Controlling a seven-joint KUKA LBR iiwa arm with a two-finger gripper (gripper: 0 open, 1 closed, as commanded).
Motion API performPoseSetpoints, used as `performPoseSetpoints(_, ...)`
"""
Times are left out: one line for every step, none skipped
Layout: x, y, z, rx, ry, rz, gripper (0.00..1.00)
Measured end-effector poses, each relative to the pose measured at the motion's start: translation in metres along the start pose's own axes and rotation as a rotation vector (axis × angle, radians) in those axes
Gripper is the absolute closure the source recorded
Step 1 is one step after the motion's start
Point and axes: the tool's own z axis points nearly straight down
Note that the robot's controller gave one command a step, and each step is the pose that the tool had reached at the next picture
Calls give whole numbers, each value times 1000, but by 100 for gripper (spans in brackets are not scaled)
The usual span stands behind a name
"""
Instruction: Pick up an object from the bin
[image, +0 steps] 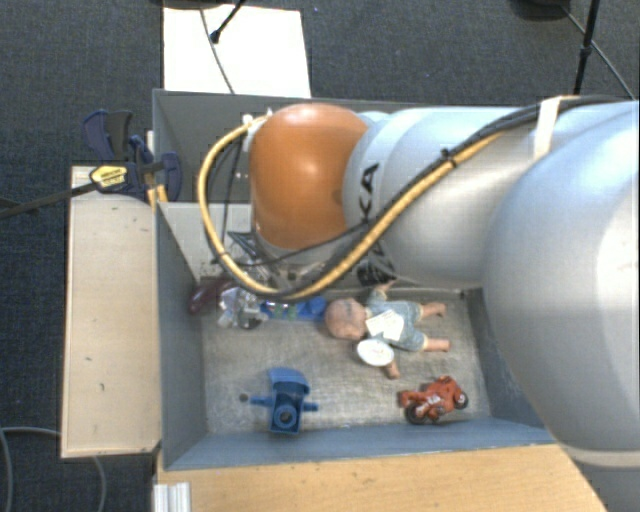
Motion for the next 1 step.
performPoseSetpoints(18,-6,12,-1,-4,-2,100)
